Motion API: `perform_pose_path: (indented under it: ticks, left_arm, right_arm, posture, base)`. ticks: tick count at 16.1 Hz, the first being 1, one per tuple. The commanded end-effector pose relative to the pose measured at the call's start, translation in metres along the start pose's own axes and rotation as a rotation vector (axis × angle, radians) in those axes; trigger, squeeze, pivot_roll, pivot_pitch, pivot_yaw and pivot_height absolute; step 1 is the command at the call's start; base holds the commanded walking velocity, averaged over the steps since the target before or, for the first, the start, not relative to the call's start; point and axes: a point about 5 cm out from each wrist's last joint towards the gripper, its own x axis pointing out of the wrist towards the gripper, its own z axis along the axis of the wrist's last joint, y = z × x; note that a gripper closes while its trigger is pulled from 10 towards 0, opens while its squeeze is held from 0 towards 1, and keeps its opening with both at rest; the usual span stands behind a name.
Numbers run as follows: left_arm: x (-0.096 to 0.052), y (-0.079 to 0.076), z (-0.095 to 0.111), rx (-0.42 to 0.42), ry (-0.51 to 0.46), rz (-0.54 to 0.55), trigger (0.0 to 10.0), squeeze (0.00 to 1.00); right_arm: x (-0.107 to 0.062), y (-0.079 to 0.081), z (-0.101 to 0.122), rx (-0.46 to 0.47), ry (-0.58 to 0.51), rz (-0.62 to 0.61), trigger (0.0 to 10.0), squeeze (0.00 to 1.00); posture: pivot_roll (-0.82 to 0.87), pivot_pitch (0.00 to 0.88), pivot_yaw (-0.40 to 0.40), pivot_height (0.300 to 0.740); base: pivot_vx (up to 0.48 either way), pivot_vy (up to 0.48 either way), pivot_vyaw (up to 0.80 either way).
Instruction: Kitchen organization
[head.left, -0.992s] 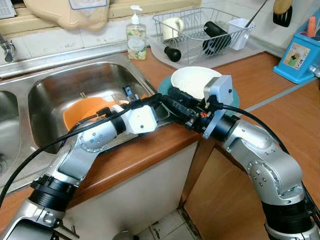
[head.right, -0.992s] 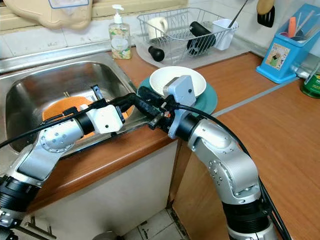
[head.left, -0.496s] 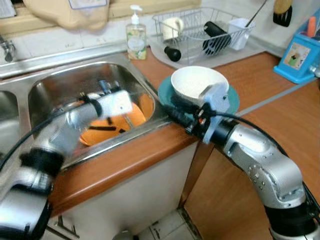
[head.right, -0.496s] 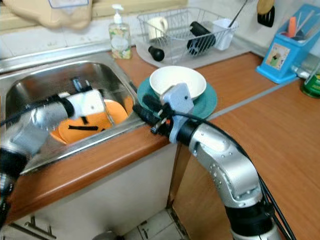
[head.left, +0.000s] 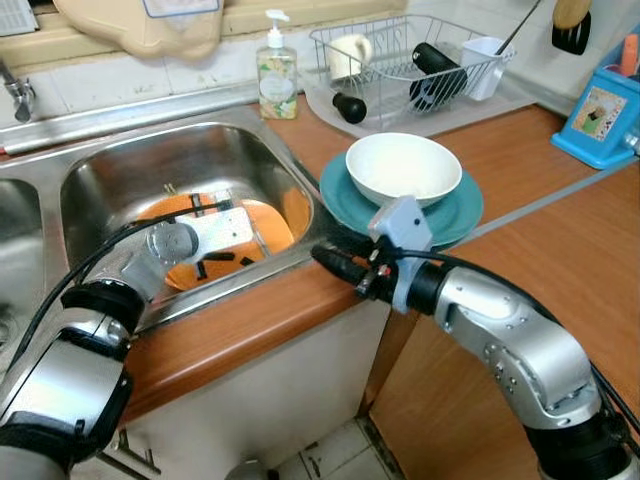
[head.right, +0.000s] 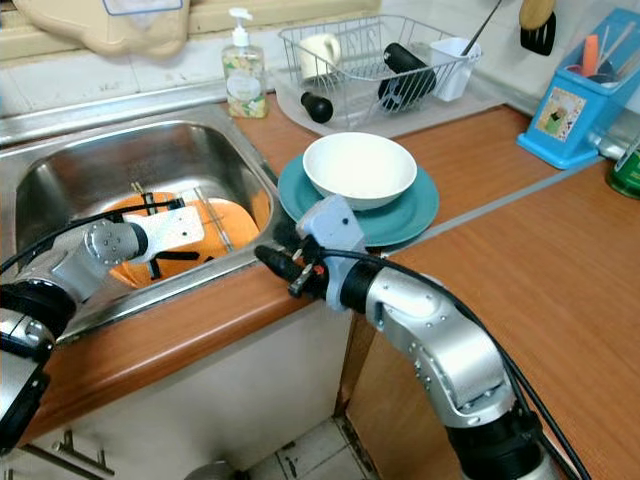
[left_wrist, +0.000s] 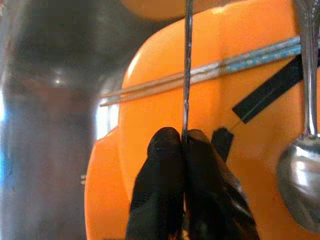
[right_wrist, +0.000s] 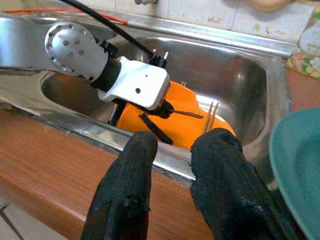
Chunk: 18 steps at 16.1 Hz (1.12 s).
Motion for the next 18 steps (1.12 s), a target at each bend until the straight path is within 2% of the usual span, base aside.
perform_pose_path:
  ticks: [1,2,3,5,10,11,12,13,15,16,17,18]
  left_arm:
    - [0.0,0.004,0.004,0.002,-0.004,-0.004,10.0,0.64]
    - [0.001,0.004,0.003,-0.007,-0.002,-0.013,10.0,1.0]
    - [0.002,0.002,0.001,-0.01,0.004,-0.023,10.0,1.0]
    - [0.002,-0.001,-0.001,-0.009,0.006,-0.025,10.0,1.0]
    - [0.001,-0.002,-0.005,-0.033,-0.002,-0.015,10.0,1.0]
    - [0.0,-0.002,-0.007,-0.033,-0.006,-0.008,10.0,0.2]
    - [-0.001,-0.001,-0.007,-0.044,-0.025,0.006,10.0,0.0]
    - [-0.001,0.0,-0.007,-0.055,-0.036,0.014,10.0,0.0]
    - [-0.007,0.01,0.0,-0.215,-0.164,0.094,10.0,0.0]
    - [-0.008,0.011,0.002,-0.24,-0.19,0.105,10.0,0.0]
    - [-0.013,0.015,0.01,-0.334,-0.299,0.139,10.0,0.0]
    - [-0.015,0.016,0.012,-0.354,-0.323,0.145,10.0,0.0]
  right_arm:
    - [-0.001,0.001,0.0,-0.003,0.007,-0.008,10.0,0.0]
    - [-0.001,0.001,-0.001,0.0,0.009,-0.01,10.0,0.0]
    - [0.0,-0.003,-0.002,0.008,0.017,-0.044,10.0,1.0]
    - [-0.001,-0.009,-0.001,0.052,0.001,-0.07,10.0,1.0]
    - [0.0,-0.027,0.011,0.048,-0.05,-0.178,10.0,1.0]
    - [-0.001,-0.04,0.016,0.048,-0.06,-0.267,10.0,1.0]
    - [-0.004,-0.058,0.021,0.1,-0.056,-0.382,10.0,1.0]
    - [-0.005,-0.063,0.022,0.119,-0.05,-0.417,10.0,1.0]
    - [-0.018,-0.101,0.027,0.221,-0.01,-0.628,10.0,1.0]
    - [-0.021,-0.109,0.027,0.231,0.002,-0.67,10.0,1.0]
    - [-0.028,-0.127,0.026,0.256,0.015,-0.738,10.0,1.0]
    - [-0.029,-0.13,0.026,0.264,0.013,-0.749,10.0,1.0]
  posture:
    - [-0.03,0.0,0.044,0.74]
    - [-0.03,0.0,0.045,0.74]
    - [-0.03,0.0,0.045,0.74]
    - [-0.03,0.0,0.04,0.74]
    - [-0.03,0.0,0.029,0.74]
    - [-0.02,0.0,0.027,0.74]
    - [-0.03,0.0,0.028,0.74]
    - [-0.03,0.0,0.028,0.74]
    - [-0.03,0.0,0.03,0.74]
    - [-0.03,0.0,0.028,0.74]
    - [-0.02,0.0,0.022,0.74]
    - [-0.02,0.0,0.022,0.74]
  base:
    - [0.0,0.0,0.0]
    - [0.0,0.0,0.0]
    - [0.0,0.0,0.0]
    - [0.0,0.0,0.0]
    - [0.0,0.0,0.0]
    - [0.0,0.0,0.0]
    - [0.0,0.0,0.0]
    - [0.0,0.0,0.0]
    - [0.0,0.0,0.0]
    - [0.0,0.0,0.0]
    - [0.0,0.0,0.0]
    - [0.0,0.0,0.0]
